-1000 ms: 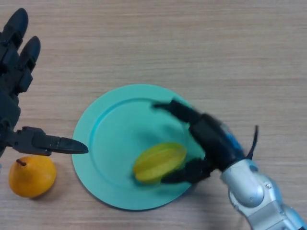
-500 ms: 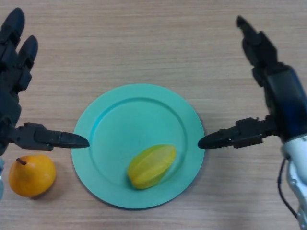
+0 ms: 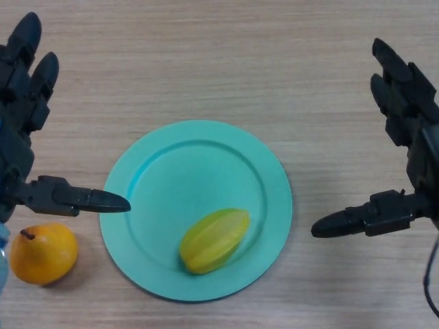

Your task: Pick up the yellow starfruit and place it on the plate

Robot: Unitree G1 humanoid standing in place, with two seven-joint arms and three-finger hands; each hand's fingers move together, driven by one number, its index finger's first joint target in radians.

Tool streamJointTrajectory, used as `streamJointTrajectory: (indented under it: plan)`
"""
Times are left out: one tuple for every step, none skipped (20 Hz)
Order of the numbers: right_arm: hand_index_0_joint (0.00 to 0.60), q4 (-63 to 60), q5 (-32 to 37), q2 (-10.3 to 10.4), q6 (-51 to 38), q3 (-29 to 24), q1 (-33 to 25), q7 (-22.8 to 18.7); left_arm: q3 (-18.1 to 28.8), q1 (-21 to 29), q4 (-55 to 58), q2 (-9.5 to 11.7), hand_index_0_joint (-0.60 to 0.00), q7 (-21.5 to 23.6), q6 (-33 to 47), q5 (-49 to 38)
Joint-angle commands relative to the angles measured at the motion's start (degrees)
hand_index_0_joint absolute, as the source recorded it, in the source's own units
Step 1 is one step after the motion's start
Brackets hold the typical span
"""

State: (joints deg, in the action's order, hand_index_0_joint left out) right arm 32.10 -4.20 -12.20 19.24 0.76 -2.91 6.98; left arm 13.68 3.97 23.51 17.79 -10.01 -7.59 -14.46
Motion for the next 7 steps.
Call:
streamJointTrajectory:
  plan:
    - [0.000,4.0,2.8,-1.1,-5.5,-2.4,-1.1,0.3,2.2,1.4,3.6,1.5,0.000,-0.8,4.7,1.2]
    - [0.000,4.2,3.0,-1.1,-5.3,-2.6,-0.9,0.5,2.3,1.3,3.6,1.5,0.000,-0.9,4.9,1.1]
    - [0.000,4.7,3.7,-1.1,-4.6,-3.0,-0.7,0.3,2.4,1.1,3.7,1.4,0.000,-0.8,5.1,0.7]
    - [0.000,5.0,3.9,-1.2,-4.3,-3.1,-0.6,0.3,2.4,1.1,3.6,1.4,0.000,-0.7,5.2,0.7]
    - [0.000,5.7,4.1,-1.3,-3.8,-3.2,-0.3,0.5,2.4,0.8,4.2,1.3,0.000,-0.6,4.5,0.6]
    - [0.000,5.9,4.1,-1.3,-3.7,-3.3,-0.2,0.6,2.3,0.7,4.5,1.2,0.000,-0.6,4.3,0.6]
    - [0.000,6.4,4.4,-1.2,-3.7,-3.3,0.1,0.7,2.0,0.6,5.0,1.0,0.000,-0.4,4.0,1.0]
